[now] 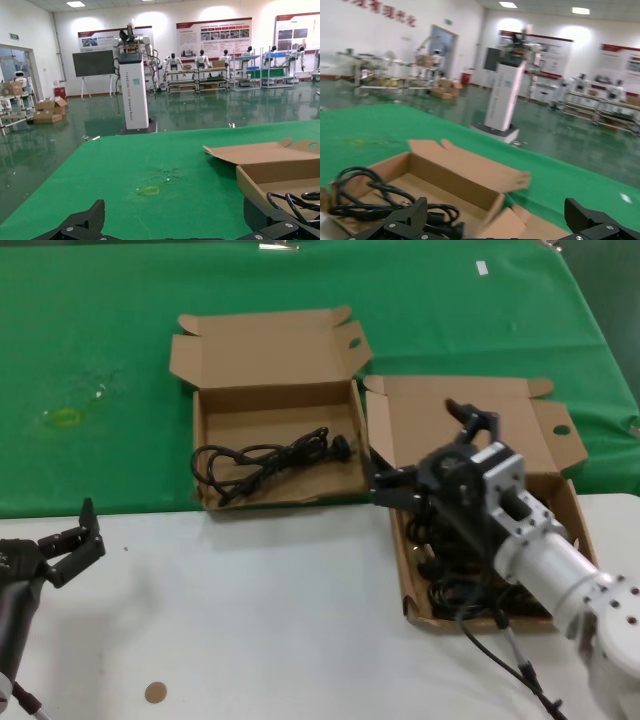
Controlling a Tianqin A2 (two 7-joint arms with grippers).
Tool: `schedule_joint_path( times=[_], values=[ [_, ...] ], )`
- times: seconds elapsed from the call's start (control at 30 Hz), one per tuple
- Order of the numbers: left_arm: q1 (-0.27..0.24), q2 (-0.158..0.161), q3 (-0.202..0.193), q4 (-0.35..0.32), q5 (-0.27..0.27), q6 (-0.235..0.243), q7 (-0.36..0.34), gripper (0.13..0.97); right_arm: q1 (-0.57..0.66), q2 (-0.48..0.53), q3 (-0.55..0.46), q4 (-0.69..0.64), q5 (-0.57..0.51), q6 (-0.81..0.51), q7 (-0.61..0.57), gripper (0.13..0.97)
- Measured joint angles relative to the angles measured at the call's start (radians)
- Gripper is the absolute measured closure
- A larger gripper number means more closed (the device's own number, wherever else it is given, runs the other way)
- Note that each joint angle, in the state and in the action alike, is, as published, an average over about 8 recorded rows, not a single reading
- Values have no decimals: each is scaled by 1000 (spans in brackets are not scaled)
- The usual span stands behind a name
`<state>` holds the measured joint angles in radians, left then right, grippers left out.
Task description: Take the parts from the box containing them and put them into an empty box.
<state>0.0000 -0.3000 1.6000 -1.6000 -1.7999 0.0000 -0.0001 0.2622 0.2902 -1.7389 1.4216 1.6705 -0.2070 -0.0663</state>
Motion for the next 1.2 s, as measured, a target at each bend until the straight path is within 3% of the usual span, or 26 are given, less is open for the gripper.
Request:
schedule_joint_path(
  times=[0.5, 1.2],
  values=[
    [0, 0, 0, 0, 0, 0, 0, 132, -209, 8, 111, 142, 103, 165, 53, 129],
    [0, 0, 0, 0, 0, 0, 0, 132, -224, 8, 118, 152, 111, 177, 57, 129]
  ],
)
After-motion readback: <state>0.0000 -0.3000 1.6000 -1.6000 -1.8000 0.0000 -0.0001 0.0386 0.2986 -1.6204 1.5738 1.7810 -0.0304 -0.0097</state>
